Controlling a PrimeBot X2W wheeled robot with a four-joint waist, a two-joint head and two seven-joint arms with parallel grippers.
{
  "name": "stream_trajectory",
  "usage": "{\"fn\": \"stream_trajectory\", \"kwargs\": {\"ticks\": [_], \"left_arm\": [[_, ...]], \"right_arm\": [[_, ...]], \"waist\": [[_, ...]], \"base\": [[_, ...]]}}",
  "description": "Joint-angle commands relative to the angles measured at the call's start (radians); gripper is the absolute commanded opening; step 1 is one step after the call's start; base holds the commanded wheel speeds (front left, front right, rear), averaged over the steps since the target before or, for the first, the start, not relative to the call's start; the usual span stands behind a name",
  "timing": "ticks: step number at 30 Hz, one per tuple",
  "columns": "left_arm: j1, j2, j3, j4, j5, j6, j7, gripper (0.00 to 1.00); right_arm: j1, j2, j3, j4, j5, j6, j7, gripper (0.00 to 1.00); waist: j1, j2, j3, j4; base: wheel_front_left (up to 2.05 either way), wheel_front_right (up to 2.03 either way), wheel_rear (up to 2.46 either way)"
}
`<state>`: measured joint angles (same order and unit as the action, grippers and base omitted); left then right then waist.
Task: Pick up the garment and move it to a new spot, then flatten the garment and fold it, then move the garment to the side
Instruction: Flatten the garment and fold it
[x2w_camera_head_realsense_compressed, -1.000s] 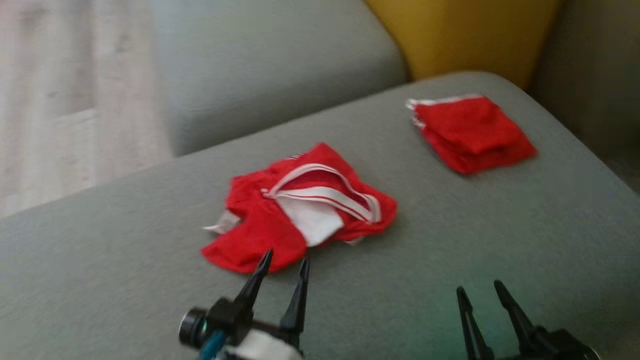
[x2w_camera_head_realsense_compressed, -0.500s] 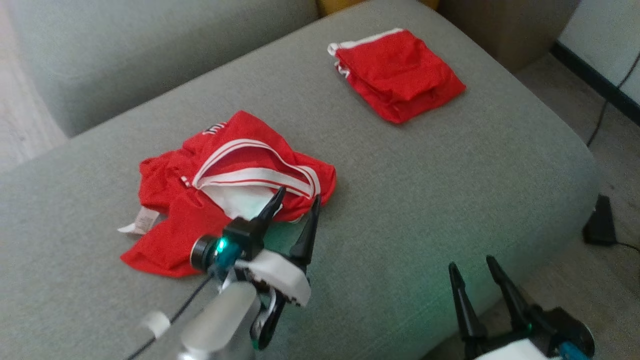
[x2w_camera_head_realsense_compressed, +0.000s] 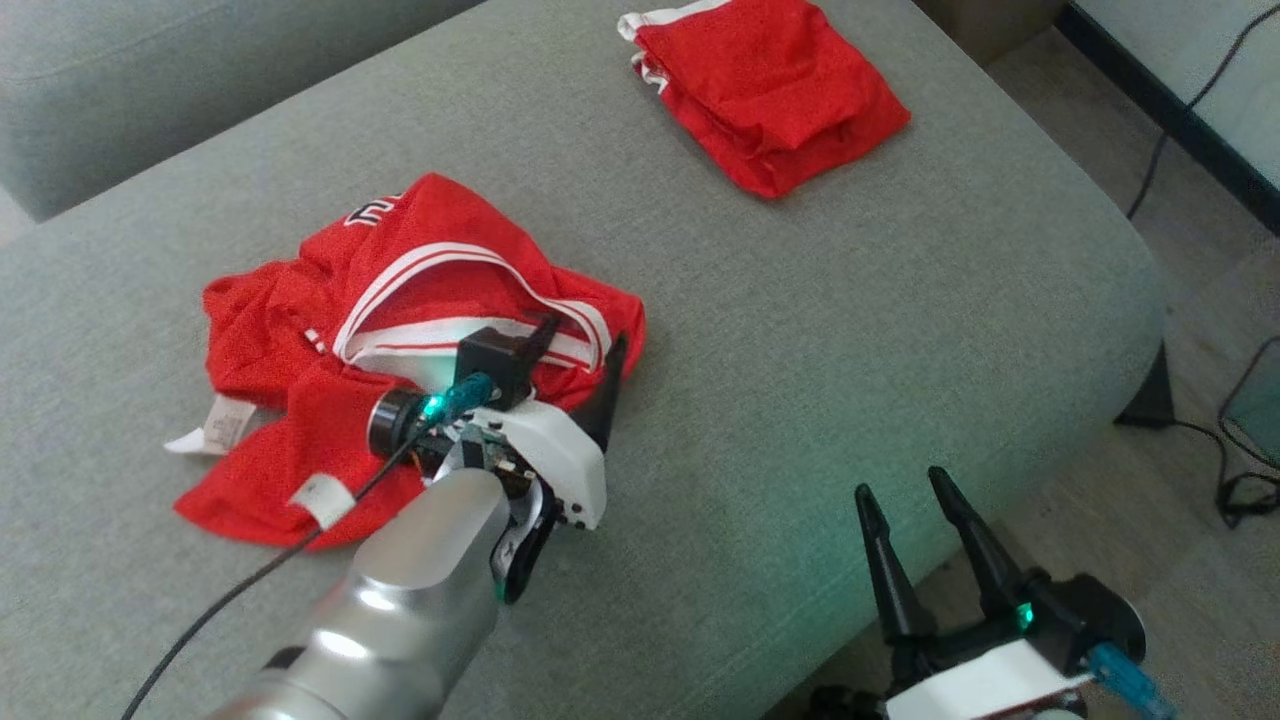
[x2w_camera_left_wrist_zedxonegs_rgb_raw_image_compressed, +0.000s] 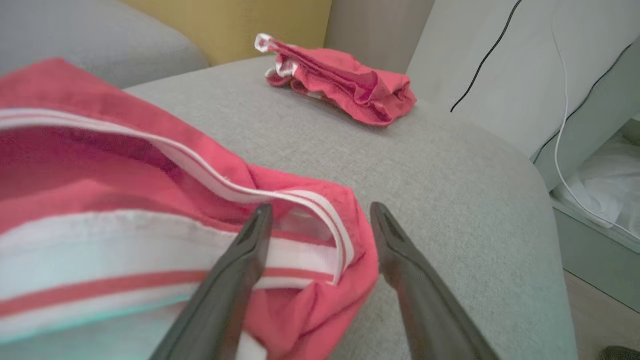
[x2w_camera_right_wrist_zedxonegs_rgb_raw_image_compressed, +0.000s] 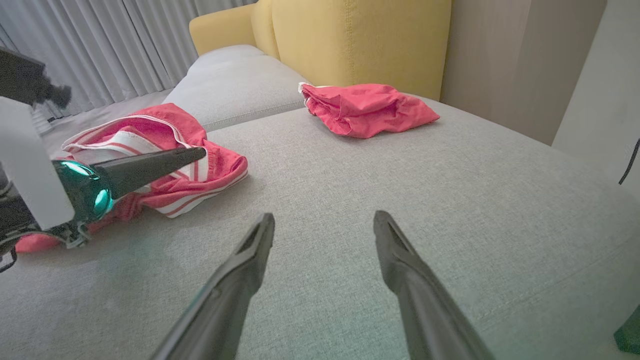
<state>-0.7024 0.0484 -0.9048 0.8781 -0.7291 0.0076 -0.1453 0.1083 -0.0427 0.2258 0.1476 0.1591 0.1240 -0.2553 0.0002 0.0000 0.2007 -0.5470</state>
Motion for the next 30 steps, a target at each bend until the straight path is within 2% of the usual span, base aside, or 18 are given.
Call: {"fn": "stream_trajectory", "kwargs": {"ticks": [1,3,4,5,6,14,21,26,30], "left_arm": [[-0.038,0.002,0.009,-0.015,-0.016,-0.004,0.009,1.00],[-0.043,0.002,-0.025,-0.014,-0.056,-0.006,0.054,1.00],[-0.044,0.002,-0.041,-0.016,-0.076,-0.009,0.073,0.93],[-0.047,0.002,-0.055,-0.024,-0.096,-0.015,0.081,0.39],[-0.052,0.002,-0.064,-0.036,-0.116,-0.022,0.076,0.00],[-0.220,0.002,-0.130,-0.149,-0.208,-0.064,0.005,0.00],[-0.527,0.008,-0.078,-0.146,-0.212,-0.082,-0.028,0.00],[-0.683,0.067,-0.007,-0.129,-0.222,-0.098,-0.042,0.00],[-0.627,0.132,0.029,-0.182,-0.292,-0.117,-0.017,0.00]], "right_arm": [[-0.030,-0.008,0.025,-0.025,0.010,0.007,-0.006,1.00],[-0.033,-0.008,0.027,-0.023,0.012,0.007,-0.006,1.00],[-0.035,-0.008,0.028,-0.021,0.012,0.007,-0.006,1.00],[-0.037,-0.008,0.029,-0.019,0.011,0.007,-0.006,1.00],[-0.038,-0.008,0.028,-0.018,0.010,0.007,-0.006,1.00],[-0.017,-0.008,0.009,-0.005,-0.004,0.007,-0.006,1.00],[0.025,-0.008,-0.011,-0.004,-0.020,0.007,-0.006,1.00],[0.041,-0.008,-0.026,-0.010,-0.023,0.007,-0.006,1.00],[0.051,-0.008,-0.043,-0.016,-0.023,0.007,-0.006,1.00]], "waist": [[-0.0002,0.0000,0.003,-0.004],[-0.0002,0.0000,0.005,-0.007],[-0.0002,0.0000,0.005,-0.008],[-0.0002,0.0000,0.004,-0.008],[-0.0002,0.0000,0.000,-0.008],[-0.0002,0.0000,-0.095,0.047],[-0.0002,0.0000,-0.192,0.161],[-0.0002,0.0000,-0.218,0.263],[-0.0002,0.0000,-0.222,0.353]], "base": [[0.00,0.00,0.00],[0.00,0.00,0.00],[0.00,0.00,0.00],[0.00,0.00,0.00],[0.00,0.00,0.00],[0.00,0.00,0.00],[0.00,0.00,0.00],[0.00,0.00,0.00],[0.00,0.00,0.00]]}}
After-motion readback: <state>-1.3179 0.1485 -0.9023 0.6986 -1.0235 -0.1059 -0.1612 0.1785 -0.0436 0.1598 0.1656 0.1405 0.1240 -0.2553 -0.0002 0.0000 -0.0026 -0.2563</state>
